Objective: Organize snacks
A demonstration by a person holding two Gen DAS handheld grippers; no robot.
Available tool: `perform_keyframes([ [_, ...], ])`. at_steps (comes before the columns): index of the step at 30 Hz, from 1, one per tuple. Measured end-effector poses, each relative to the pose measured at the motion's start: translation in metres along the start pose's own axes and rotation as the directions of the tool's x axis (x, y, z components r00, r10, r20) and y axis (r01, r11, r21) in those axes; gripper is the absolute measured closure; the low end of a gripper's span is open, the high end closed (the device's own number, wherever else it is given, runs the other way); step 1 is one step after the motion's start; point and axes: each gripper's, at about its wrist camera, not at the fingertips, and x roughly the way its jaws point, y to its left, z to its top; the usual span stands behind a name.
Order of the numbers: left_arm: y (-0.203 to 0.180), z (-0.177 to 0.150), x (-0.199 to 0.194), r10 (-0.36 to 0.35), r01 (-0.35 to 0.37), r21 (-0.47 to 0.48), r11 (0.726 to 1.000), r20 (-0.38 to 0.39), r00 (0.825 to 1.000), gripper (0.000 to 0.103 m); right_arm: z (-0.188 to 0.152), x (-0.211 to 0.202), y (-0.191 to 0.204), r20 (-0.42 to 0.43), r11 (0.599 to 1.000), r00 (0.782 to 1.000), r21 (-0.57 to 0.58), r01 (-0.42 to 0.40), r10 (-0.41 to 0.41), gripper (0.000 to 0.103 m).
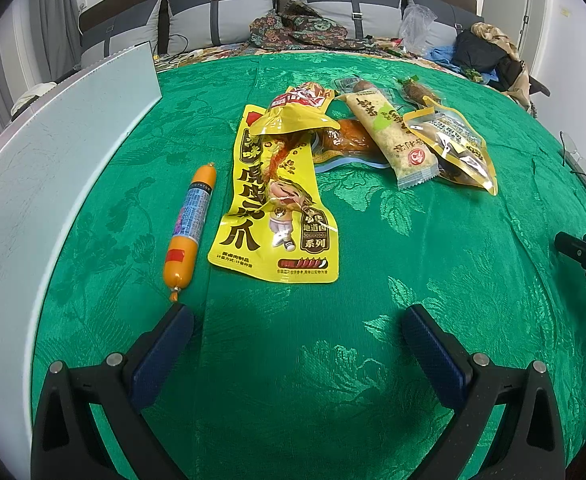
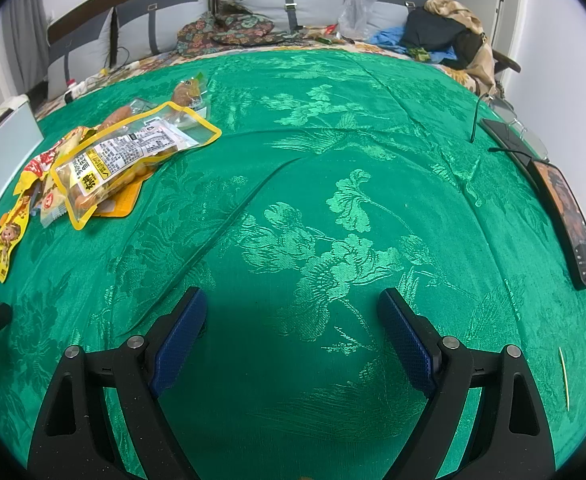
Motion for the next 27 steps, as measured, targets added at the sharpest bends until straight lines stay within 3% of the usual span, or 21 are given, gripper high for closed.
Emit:
perform_keyframes([
  [5,0.000,-0.001,-0.002,-0.004,0.004,0.001,1.000,-0.004,1.000,0.000,0.000,0.000,0.000,0.000,1.000,1.000,0.000,0.000,0.000,0.013],
  [9,0.005,-0.001,-0.006,-0.039,0.042,0.047,0.998,-0.056,0.998,0.000,0.000,0.000,0.000,0.000,1.000,1.000,0.000,-0.001,0.001,0.013],
  [12,0.023,0.001,-0.014,-0.089,0.087,-0.028,0.996,-0.074,0.993,0.000,0.000,0.000,0.000,0.000,1.000,1.000,0.000,-0.001,0.001,0.013],
  [14,0.040,0.008,-0.023,-0.110,0.105,-0.095,0.990,-0.042,0.993,0.000,0.000,0.000,0.000,0.000,1.000,1.000,0.000,-0.001,0.001,0.013],
  [16,0.060,0.021,-0.030,-0.081,0.080,-0.159,0.984,0.001,0.997,0.000,0.000,0.000,0.000,0.000,1.000,1.000,0.001,-0.002,0.002,0.013],
  [19,0.078,0.042,-0.027,-0.044,0.044,-0.207,0.977,0.002,0.999,0.000,0.000,0.000,0.000,0.000,1.000,1.000,0.000,-0.001,0.001,0.013],
  [27,0.084,0.061,0.009,0.043,-0.054,-0.148,0.987,-0.079,0.996,0.000,0.000,0.000,0.000,0.000,1.000,1.000,0.001,-0.003,0.003,0.012],
])
